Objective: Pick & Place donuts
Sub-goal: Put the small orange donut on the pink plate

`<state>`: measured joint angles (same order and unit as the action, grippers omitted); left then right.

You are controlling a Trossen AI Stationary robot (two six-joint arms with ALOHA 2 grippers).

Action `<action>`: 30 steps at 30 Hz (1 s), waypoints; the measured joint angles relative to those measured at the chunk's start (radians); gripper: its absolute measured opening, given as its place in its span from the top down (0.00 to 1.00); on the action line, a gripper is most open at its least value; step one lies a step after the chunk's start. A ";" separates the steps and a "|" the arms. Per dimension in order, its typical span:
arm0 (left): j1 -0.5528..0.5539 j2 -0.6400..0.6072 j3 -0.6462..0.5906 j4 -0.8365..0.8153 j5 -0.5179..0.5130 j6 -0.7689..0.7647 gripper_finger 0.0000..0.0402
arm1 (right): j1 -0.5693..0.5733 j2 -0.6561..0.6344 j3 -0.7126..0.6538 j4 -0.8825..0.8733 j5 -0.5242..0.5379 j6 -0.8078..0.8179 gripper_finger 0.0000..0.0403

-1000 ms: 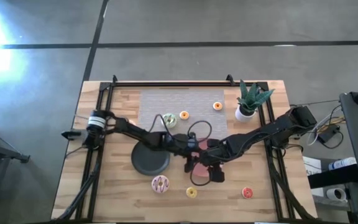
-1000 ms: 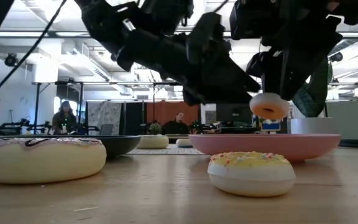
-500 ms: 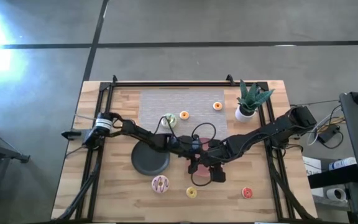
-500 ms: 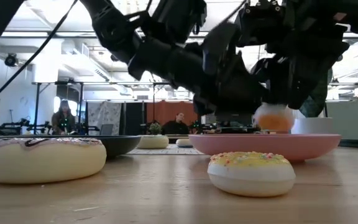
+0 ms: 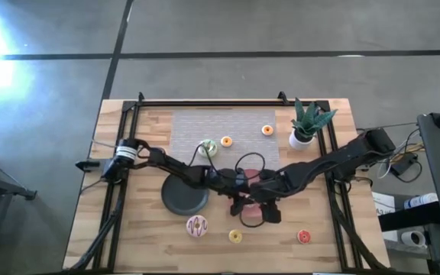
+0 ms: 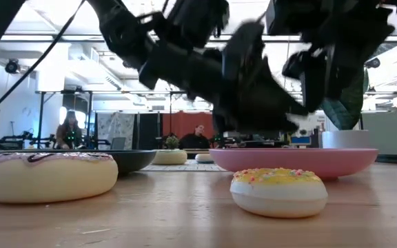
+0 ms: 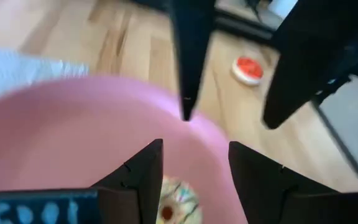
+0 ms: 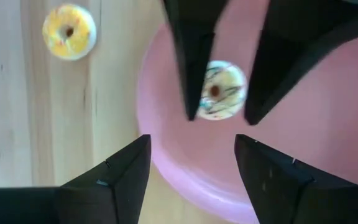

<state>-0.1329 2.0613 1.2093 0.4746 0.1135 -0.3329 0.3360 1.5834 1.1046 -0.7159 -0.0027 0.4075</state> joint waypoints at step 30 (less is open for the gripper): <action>-0.034 -0.183 -0.006 -0.379 -0.120 0.170 0.61 | 0.534 -0.041 -0.218 -0.062 -0.098 0.879 0.48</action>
<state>-0.1665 1.8782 1.2037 0.0956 -0.0065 -0.1630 0.8700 1.5424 0.8869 -0.7775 -0.1011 1.2870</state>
